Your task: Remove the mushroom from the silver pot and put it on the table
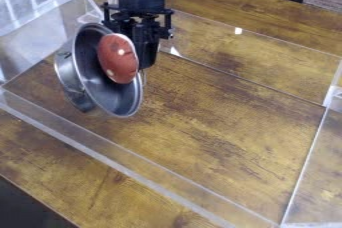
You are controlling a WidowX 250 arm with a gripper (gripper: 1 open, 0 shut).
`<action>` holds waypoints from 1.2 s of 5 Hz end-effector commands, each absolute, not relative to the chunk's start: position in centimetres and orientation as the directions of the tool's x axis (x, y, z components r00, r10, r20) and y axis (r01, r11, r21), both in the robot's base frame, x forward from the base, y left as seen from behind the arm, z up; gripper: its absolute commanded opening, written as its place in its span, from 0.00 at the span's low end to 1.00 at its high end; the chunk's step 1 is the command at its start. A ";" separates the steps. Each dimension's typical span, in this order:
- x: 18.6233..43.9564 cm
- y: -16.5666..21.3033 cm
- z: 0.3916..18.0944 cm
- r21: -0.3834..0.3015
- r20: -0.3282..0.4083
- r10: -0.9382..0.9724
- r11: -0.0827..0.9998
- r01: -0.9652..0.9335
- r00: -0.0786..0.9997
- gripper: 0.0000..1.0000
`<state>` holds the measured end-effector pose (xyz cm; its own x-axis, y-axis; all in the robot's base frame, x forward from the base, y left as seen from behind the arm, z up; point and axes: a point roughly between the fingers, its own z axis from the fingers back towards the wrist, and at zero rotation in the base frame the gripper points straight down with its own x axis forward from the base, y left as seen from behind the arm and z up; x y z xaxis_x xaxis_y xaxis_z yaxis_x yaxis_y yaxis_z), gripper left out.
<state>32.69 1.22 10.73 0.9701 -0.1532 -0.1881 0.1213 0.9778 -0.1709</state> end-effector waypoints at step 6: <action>32.2 -0.9 12.0 -0.139 -0.180 -0.225 0.970 0.201 0.958 0.00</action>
<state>32.24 -0.61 10.07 0.9458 -0.2204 -0.2385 0.1869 0.9700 -0.1552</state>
